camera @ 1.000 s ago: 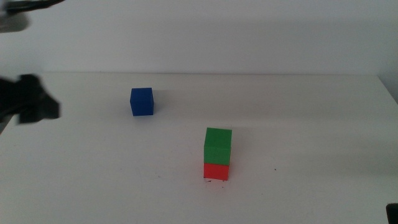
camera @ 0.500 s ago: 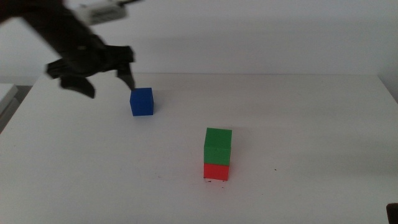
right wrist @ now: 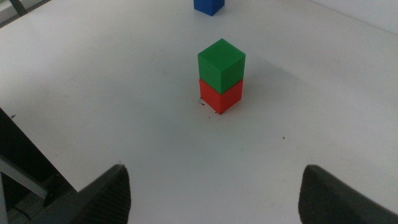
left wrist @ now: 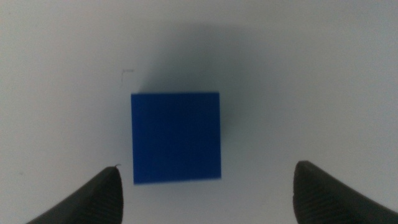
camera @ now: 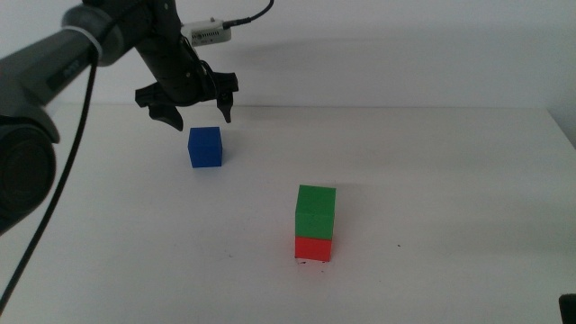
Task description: Stack red cubes first, then green, then blue cubes in a specific spot.
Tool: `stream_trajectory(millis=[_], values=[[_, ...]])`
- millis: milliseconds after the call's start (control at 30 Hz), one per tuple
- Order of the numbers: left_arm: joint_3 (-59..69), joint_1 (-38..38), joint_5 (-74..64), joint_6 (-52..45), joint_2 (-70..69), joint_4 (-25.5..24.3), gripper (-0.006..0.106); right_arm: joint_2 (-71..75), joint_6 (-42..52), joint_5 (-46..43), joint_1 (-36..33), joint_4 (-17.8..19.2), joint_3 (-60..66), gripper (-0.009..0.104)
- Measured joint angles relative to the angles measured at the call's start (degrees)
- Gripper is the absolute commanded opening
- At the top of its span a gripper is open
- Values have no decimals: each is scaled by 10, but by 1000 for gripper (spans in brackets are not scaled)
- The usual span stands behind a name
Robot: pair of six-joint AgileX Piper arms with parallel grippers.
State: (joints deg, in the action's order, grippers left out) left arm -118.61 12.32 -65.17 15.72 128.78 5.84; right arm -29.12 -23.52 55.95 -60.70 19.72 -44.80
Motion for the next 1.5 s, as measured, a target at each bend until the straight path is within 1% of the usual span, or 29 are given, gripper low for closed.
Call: stream_trajectory(millis=[267, 400, 467, 567, 667, 700, 867, 933, 1033, 1200, 1267, 1333, 1400, 1433, 1500], values=[[-6, 0, 6, 22, 40, -24, 94, 0, 0, 0, 0, 0, 0, 93], [-6, 0, 17, 23, 57, -26, 94, 0, 0, 0, 0, 0, 0, 93], [-6, 0, 23, 23, 64, -26, 92, 0, 0, 0, 0, 0, 0, 93], [-6, 0, 36, 23, 74, -29, 85, 0, 0, 0, 0, 0, 0, 93], [-6, 0, 47, 22, 82, -31, 71, 0, 0, 0, 0, 0, 0, 93], [-6, 0, 51, 14, 85, -31, 63, 0, 0, 0, 0, 0, 0, 93], [-6, -2, 49, -18, 86, -28, 14, 0, 0, 0, 0, 0, 0, 93], [-6, -2, 30, -20, 79, -27, -1, 0, 0, 0, 0, 0, 0, 93], [13, -1, -7, -2, 32, -28, -2, 0, 0, 0, 0, 0, 0, 93], [141, 46, 11, 44, -120, -88, -2, 0, 0, 0, 0, 0, 0, 93], [196, 83, 25, 80, -191, -101, -2, 0, 0, 0, 0, 0, 0, 93], [222, 124, 30, 104, -243, -102, -2, 0, 0, 0, 0, 0, 0, 93], [224, 161, 28, 113, -268, -102, -2, 0, 0, 0, 0, 0, 0, 93], [211, 199, 13, 127, -275, -103, -2, 0, 0, 0, 0, 0, 0, 93], [199, 229, -4, 145, -275, -114, -2, 0, 0, 0, 0, 0, 0, 93]])
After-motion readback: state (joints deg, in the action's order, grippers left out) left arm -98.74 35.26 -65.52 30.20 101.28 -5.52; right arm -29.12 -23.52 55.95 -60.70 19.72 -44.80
